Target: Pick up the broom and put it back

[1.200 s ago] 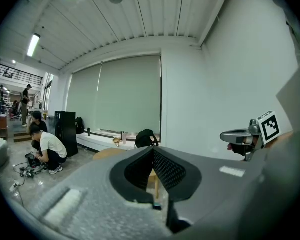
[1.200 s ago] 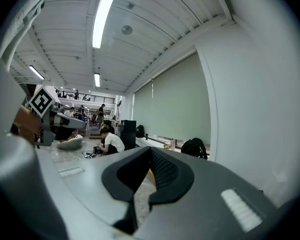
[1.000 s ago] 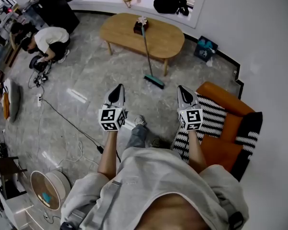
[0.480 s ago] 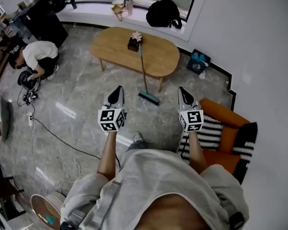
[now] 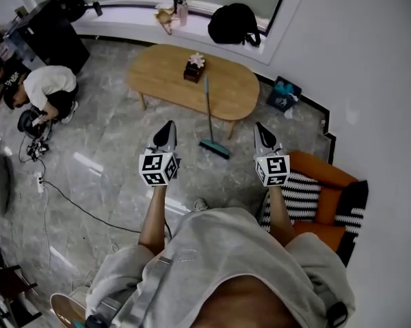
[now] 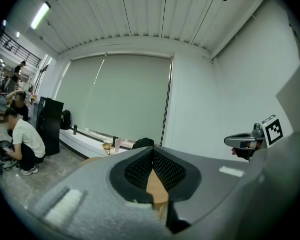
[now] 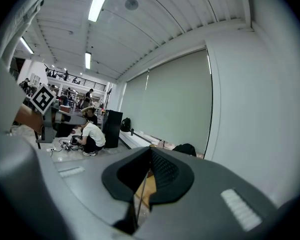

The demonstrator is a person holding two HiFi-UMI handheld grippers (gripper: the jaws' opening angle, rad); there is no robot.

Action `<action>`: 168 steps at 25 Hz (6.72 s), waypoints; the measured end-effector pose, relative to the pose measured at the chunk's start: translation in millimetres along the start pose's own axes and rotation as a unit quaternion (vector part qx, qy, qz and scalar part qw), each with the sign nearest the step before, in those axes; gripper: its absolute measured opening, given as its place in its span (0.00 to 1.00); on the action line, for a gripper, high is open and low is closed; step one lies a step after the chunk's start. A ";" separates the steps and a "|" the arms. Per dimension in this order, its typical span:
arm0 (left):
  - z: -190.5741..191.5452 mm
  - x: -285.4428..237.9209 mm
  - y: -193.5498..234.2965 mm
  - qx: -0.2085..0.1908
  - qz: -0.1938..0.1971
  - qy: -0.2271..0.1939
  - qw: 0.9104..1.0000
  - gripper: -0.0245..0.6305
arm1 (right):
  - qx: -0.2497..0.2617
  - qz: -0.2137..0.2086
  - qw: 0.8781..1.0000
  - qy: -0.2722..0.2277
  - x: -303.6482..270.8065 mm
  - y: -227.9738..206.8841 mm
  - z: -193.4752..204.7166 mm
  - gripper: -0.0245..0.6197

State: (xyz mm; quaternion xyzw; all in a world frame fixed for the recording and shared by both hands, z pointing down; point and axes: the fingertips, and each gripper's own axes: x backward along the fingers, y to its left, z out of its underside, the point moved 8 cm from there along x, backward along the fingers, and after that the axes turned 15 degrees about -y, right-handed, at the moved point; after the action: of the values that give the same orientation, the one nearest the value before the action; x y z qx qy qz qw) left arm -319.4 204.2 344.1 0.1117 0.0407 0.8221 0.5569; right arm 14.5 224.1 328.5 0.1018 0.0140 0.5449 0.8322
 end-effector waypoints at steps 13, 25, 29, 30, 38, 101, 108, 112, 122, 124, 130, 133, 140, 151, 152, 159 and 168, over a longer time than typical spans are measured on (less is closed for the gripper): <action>40.3 -75.8 22.2 0.013 -0.007 0.040 0.999 0.04 | -0.012 -0.019 0.999 0.030 -79.9 -37.4 43.2 0.04; 48.8 -166.5 20.4 -0.027 -0.063 0.071 0.995 0.04 | -0.074 -0.072 0.994 0.029 -170.8 -111.7 88.3 0.04; 45.7 -187.1 22.2 -0.042 -0.084 0.074 0.993 0.04 | -0.091 -0.090 0.991 0.029 -198.3 -129.3 100.5 0.04; 45.7 -190.0 22.2 -0.044 -0.090 0.075 0.992 0.04 | -0.094 -0.095 0.991 0.030 -204.1 -132.3 103.3 0.04; 60.9 -205.2 27.6 -0.038 -0.125 0.089 0.987 0.04 | -0.109 -0.126 0.985 0.034 -245.9 -139.5 125.5 0.04; 339.6 -148.6 118.5 0.066 -0.062 0.219 0.971 0.04 | -0.148 -0.099 0.968 0.178 -222.9 20.8 396.4 0.59; 341.4 -149.0 119.5 0.065 -0.062 0.220 0.971 0.04 | -0.148 -0.103 0.967 0.180 -264.0 30.6 414.9 0.59; 342.1 -149.2 122.9 0.065 -0.065 0.221 0.971 0.04 | -0.149 -0.108 0.964 0.190 -289.1 37.0 429.7 0.57; 339.3 -151.3 129.6 0.064 -0.070 0.219 0.971 0.04 | -0.122 -0.115 0.964 0.208 -326.0 42.6 443.5 0.32; 338.8 -150.5 130.1 0.063 -0.070 0.219 0.971 0.04 | -0.116 -0.114 0.964 0.208 -327.8 42.8 441.2 0.23; 338.4 -150.3 129.5 0.063 -0.070 0.218 0.971 0.04 | -0.113 -0.117 0.964 0.210 -324.8 45.3 438.3 0.15; 337.4 -150.8 130.2 0.061 -0.070 0.216 0.972 0.04 | -0.111 -0.118 0.964 0.211 -319.4 43.7 437.9 0.15; 329.8 -151.6 128.6 0.057 -0.067 0.208 0.974 0.04 | -0.109 -0.112 0.968 0.196 -279.9 37.3 413.5 0.15; 309.9 -153.3 110.5 0.047 -0.064 0.191 0.978 0.04 | -0.099 -0.121 0.974 0.166 -222.3 26.1 366.6 0.15; 306.7 -153.4 109.4 0.045 -0.065 0.189 0.979 0.04 | -0.100 -0.120 0.974 0.162 -220.1 25.4 360.5 0.15; 263.0 -159.1 104.3 0.032 -0.074 0.163 0.983 0.04 | -0.102 -0.141 0.974 0.145 -223.9 24.7 305.5 0.15; 179.0 -175.0 104.2 0.005 -0.093 0.112 0.989 0.04 | -0.098 -0.186 0.971 0.110 -253.2 25.5 213.2 0.15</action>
State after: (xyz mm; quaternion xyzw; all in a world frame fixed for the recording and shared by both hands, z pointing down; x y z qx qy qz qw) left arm -310.8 -7.2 513.8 0.0180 0.1172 0.7739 0.6221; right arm -82.7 -29.3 519.7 -0.0452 0.0709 0.3868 0.9183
